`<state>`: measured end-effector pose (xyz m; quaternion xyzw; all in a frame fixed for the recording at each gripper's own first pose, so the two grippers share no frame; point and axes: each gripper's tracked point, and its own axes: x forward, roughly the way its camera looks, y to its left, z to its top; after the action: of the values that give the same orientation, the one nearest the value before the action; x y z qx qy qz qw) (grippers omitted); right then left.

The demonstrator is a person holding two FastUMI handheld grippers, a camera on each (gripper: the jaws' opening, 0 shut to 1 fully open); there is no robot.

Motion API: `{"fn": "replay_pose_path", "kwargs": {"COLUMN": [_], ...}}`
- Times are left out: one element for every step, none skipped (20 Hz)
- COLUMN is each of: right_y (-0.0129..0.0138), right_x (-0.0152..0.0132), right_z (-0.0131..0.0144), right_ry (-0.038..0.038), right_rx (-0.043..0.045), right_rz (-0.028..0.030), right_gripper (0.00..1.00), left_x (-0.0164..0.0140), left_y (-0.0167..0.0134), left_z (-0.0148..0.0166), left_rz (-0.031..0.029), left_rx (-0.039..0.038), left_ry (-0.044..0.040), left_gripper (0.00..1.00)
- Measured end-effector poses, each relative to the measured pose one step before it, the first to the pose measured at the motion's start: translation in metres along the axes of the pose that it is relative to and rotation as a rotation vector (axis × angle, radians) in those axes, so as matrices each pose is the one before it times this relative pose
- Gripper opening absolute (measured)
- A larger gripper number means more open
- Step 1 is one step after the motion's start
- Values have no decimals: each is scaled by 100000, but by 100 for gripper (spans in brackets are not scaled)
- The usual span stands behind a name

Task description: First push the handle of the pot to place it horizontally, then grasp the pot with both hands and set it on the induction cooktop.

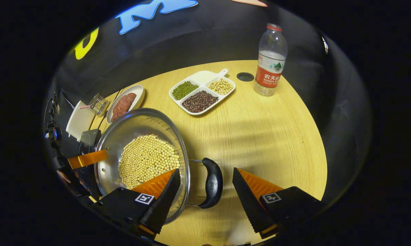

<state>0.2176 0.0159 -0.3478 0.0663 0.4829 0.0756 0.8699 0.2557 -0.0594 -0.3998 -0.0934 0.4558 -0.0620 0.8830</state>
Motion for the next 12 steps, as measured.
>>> {"fn": "replay_pose_path", "kwargs": {"right_y": [105,257,365,139,133,28,-46,-431,-224,181,-51,21], "right_x": [249,259,240,266,135,247,237,86,-55,-116,168,16], "right_z": [-109,-177,-134,-2,47,32,13,62,-58,64,-17,-41], "right_ry": [620,766,541,10,55,333,233,-38,-112,182,-42,-22], "right_rx": [985,755,53,11,321,740,384,-37,607,740,-133,146], "right_rz": [411,1149,1095,424,345,-386,-513,-1697,541,899,54,-79], "right_gripper": [89,96,96,96,80,75,68,75,64,60,60,60], "left_x": [266,281,287,159,177,90,222,-62,81,-458,-349,822], "left_y": [-129,-138,346,87,3,-84,-42,31,253,406,-86,-185], "left_z": [-189,-106,15,-11,-89,-144,-138,-64,52,-43,185,-327], "left_rz": [-881,-1018,1270,298,-289,-293,-167,-550,796,-84,-1120,-507], "left_rx": [-493,-253,72,219,-222,-330,456,888,1394,29,-614,-357], "left_ry": [786,593,-102,350,504,696,715,347,-126,266,-266,630], "left_gripper": [87,85,87,75,75,69,69,73,69,61,60,57]}}
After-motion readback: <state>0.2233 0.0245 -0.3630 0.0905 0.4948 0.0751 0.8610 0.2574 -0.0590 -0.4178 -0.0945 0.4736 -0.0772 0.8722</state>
